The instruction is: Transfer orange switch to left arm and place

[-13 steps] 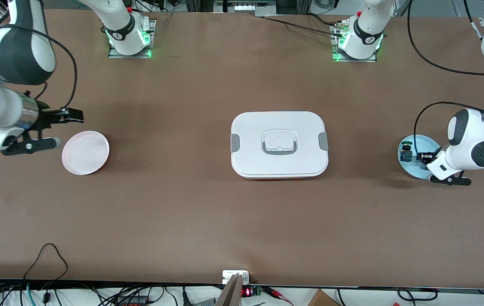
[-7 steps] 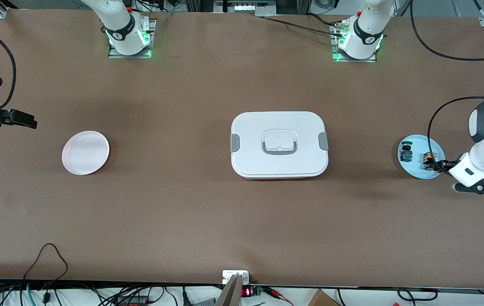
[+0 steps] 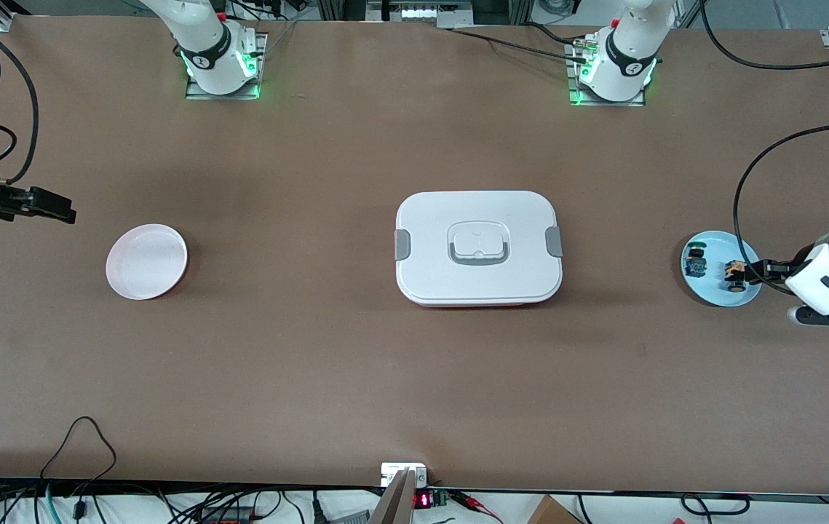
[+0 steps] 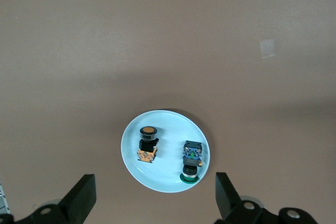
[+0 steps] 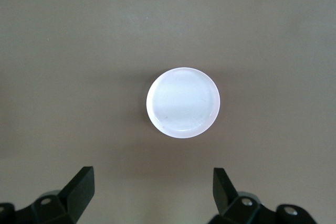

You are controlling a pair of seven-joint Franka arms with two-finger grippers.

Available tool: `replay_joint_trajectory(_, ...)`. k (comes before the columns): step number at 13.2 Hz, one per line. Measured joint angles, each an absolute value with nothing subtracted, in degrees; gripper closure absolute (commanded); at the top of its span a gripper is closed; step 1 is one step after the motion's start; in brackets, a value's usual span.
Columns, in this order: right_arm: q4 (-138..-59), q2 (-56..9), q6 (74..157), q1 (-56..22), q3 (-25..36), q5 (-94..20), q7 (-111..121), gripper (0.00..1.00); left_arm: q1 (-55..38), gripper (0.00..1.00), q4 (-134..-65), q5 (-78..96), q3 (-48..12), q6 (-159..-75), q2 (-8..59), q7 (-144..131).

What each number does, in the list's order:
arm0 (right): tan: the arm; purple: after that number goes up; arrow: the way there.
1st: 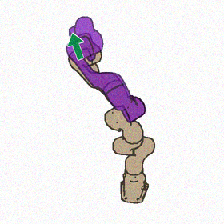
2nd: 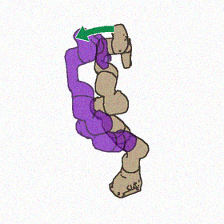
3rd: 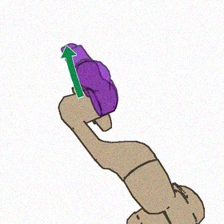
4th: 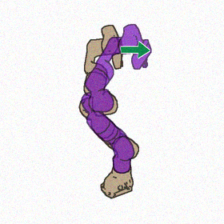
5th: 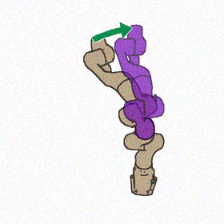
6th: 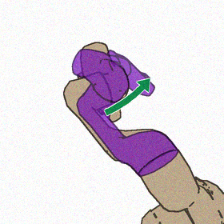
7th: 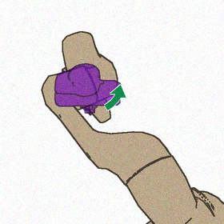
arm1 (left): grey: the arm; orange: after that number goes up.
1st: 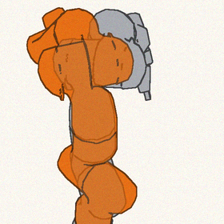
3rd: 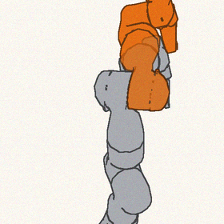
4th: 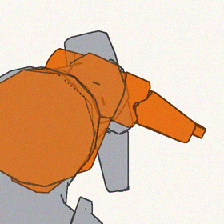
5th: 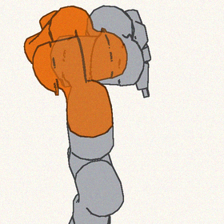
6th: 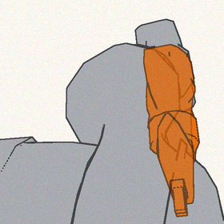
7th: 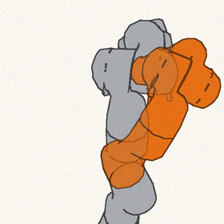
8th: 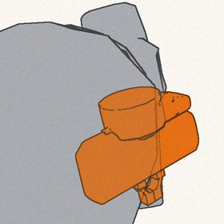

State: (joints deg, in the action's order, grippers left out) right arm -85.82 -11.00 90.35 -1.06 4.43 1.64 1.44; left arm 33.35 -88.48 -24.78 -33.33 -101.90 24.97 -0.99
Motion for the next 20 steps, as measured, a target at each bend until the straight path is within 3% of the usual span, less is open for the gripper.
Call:
replay_joint_trajectory(5,-94.09,-6.26,96.69,-0.7,4.39,1.64,1.45,0.0,31.88,0.0,-84.75,-11.21,-32.73,-96.67,19.43,-1.1)
replay_joint_trajectory(9,-95.5,-4.61,97.31,-0.71,4.04,1.64,1.44,0.0,21.68,0.0,-84.63,-1.47,-16.51,-91.59,10.47,-0.45)
replay_joint_trajectory(12,-95.51,-4.62,97.44,-0.7,4.02,1.64,1.45,0.0,12.1,0.0,-85.22,-0.21,-4.42,-90.53,8.05,3.39)
replay_joint_trajectory(14,-95.51,-4.62,97.47,-0.7,4.02,1.64,1.45,0.0,8.13,0.0,-86.36,0.29,0.37,-90.25,7.08,4.63)
replay_joint_trajectory(20,-94.44,-4.62,98.02,-0.7,4.01,1.64,1.45,0.0,4.78,0.0,-93.0,0.31,1.36,-90.33,2.77,4.74)
